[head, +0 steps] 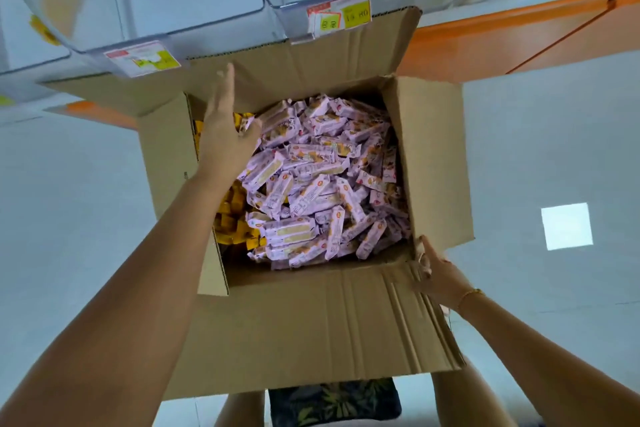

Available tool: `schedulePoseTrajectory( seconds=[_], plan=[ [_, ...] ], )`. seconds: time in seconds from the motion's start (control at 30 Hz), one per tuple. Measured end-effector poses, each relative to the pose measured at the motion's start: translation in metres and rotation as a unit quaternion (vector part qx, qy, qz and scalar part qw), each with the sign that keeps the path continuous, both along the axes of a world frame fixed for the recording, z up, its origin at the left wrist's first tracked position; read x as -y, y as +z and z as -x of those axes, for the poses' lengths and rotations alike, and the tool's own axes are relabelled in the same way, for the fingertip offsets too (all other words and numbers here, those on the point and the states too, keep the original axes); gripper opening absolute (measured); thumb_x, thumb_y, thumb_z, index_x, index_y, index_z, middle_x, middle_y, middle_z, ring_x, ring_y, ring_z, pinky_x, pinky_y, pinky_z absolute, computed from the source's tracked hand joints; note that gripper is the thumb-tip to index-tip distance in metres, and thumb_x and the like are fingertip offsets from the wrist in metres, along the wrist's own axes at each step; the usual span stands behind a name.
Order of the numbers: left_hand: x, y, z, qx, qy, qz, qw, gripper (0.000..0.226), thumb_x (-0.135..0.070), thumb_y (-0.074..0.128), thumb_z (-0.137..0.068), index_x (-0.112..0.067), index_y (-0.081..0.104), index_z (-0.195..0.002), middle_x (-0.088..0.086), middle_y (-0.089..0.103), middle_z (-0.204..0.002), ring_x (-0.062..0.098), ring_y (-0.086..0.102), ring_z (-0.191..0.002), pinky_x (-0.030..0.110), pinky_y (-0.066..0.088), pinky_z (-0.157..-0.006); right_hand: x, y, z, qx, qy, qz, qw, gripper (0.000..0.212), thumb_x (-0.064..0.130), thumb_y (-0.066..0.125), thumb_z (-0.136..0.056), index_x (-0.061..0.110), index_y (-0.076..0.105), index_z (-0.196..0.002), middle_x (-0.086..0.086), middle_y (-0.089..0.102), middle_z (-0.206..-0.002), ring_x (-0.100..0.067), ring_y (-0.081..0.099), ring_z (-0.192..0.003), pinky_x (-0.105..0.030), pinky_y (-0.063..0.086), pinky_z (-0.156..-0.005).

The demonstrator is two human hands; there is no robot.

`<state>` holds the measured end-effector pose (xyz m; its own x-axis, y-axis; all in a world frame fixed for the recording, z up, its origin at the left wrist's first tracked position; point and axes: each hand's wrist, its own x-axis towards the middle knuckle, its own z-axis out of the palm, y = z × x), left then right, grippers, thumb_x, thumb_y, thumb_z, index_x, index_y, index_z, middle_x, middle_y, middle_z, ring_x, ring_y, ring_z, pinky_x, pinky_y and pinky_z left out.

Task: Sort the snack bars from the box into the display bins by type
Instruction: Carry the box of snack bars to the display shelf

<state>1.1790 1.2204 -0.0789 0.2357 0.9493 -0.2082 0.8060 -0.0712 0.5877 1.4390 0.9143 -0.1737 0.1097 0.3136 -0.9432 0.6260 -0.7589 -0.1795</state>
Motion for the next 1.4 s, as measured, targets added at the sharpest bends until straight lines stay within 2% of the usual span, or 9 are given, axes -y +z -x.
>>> schedulePoseTrajectory(
  seconds=[0.17, 0.33, 0.53, 0.7, 0.87, 1.0, 1.1, 1.3, 1.4],
  plan=[
    [0.057, -0.019, 0.046, -0.143, -0.135, 0.192, 0.961, 0.065, -0.024, 0.063, -0.090, -0.018, 0.032, -0.147, 0.008, 0.030, -0.153, 0.024, 0.030, -0.138, 0.028, 0.028, -0.106, 0.003, 0.023, 0.036, 0.106, 0.177, -0.062, 0.976, 0.100, 0.059, 0.070, -0.072, 0.024, 0.016, -0.149, -0.012, 0.035, -0.144, -0.034, 0.030, -0.133, -0.041, 0.029, -0.110],
    [0.148, -0.030, 0.084, -0.440, -0.392, 0.298, 0.751, 0.089, -0.069, 0.056, -0.077, -0.016, 0.034, -0.145, 0.014, 0.027, -0.153, 0.031, 0.015, -0.144, 0.043, 0.000, -0.118, -0.003, 0.037, 0.078, 0.027, 0.385, -0.049, 0.921, 0.112, 0.056, 0.073, -0.072, 0.016, 0.006, -0.152, -0.009, 0.006, -0.158, -0.030, 0.007, -0.146, -0.043, 0.009, -0.117],
    [0.207, -0.010, 0.155, -0.549, -0.154, 0.272, 0.775, 0.068, -0.035, 0.057, -0.088, -0.017, 0.027, -0.147, 0.016, 0.019, -0.156, 0.037, 0.006, -0.145, 0.052, -0.008, -0.116, -0.002, 0.032, 0.108, 0.064, 0.442, -0.069, 0.892, 0.105, 0.041, 0.072, -0.081, 0.010, 0.000, -0.151, -0.015, 0.004, -0.159, -0.032, 0.000, -0.147, -0.040, 0.005, -0.118],
    [0.252, -0.022, 0.197, -0.320, 0.221, 0.289, 0.875, 0.076, -0.037, 0.073, -0.078, -0.012, 0.038, -0.141, 0.017, 0.037, -0.146, 0.035, 0.033, -0.135, 0.049, 0.029, -0.108, -0.032, 0.004, 0.116, 0.047, 0.473, -0.086, 0.876, 0.079, 0.036, 0.070, -0.083, 0.011, 0.026, -0.144, -0.013, 0.036, -0.147, -0.027, 0.037, -0.135, -0.038, 0.030, -0.111],
    [0.335, -0.049, 0.175, -0.096, 0.606, 0.252, 0.748, 0.014, -0.005, 0.066, -0.079, 0.002, 0.063, -0.091, 0.027, 0.063, -0.101, 0.041, 0.060, -0.098, 0.040, 0.046, -0.076, -0.058, -0.016, 0.118, 0.051, 0.508, -0.075, 0.856, 0.056, 0.033, 0.068, -0.086, 0.015, 0.043, -0.133, -0.006, 0.053, -0.133, -0.026, 0.052, -0.123, -0.034, 0.047, -0.092],
    [0.401, -0.098, 0.167, -0.057, 0.463, 0.477, 0.745, 0.030, -0.015, 0.075, -0.076, -0.006, 0.061, -0.101, 0.014, 0.066, -0.094, 0.033, 0.062, -0.096, 0.034, 0.046, -0.076, -0.062, -0.018, 0.121, 0.057, 0.530, -0.064, 0.844, 0.068, 0.041, 0.071, -0.081, 0.012, 0.041, -0.135, -0.009, 0.053, -0.133, -0.028, 0.051, -0.123, -0.037, 0.045, -0.093],
    [0.409, -0.117, 0.170, 0.053, 0.402, 0.469, 0.785, 0.018, 0.002, 0.073, -0.075, -0.009, 0.059, -0.075, -0.008, 0.062, -0.066, 0.010, 0.061, -0.070, 0.027, 0.040, -0.070, -0.052, -0.019, 0.135, 0.025, 0.505, -0.074, 0.859, 0.073, 0.039, 0.071, -0.083, 0.012, 0.035, -0.141, -0.011, 0.056, -0.129, -0.028, 0.055, -0.116, -0.038, 0.049, -0.091],
    [0.432, -0.144, 0.165, -0.002, 0.250, 0.570, 0.783, 0.023, -0.014, 0.058, -0.092, 0.007, 0.060, -0.101, 0.025, 0.062, -0.104, 0.033, 0.058, -0.103, 0.031, 0.036, -0.075, -0.049, -0.028, 0.162, -0.021, 0.475, -0.083, 0.876, 0.108, 0.053, 0.080, -0.067, 0.014, 0.019, -0.148, -0.012, 0.050, -0.137, -0.032, 0.053, -0.119, -0.043, 0.048, -0.093],
    [0.465, -0.129, 0.161, -0.057, 0.185, 0.609, 0.769, 0.021, -0.022, 0.061, -0.090, -0.001, 0.059, -0.087, 0.017, 0.059, -0.090, 0.027, 0.060, -0.089, 0.030, 0.038, -0.071, -0.044, -0.030, 0.170, -0.010, 0.476, -0.101, 0.874, 0.110, 0.049, 0.082, -0.065, 0.015, 0.017, -0.148, -0.016, 0.053, -0.129, -0.034, 0.054, -0.114, -0.042, 0.049, -0.084]
  ],
)
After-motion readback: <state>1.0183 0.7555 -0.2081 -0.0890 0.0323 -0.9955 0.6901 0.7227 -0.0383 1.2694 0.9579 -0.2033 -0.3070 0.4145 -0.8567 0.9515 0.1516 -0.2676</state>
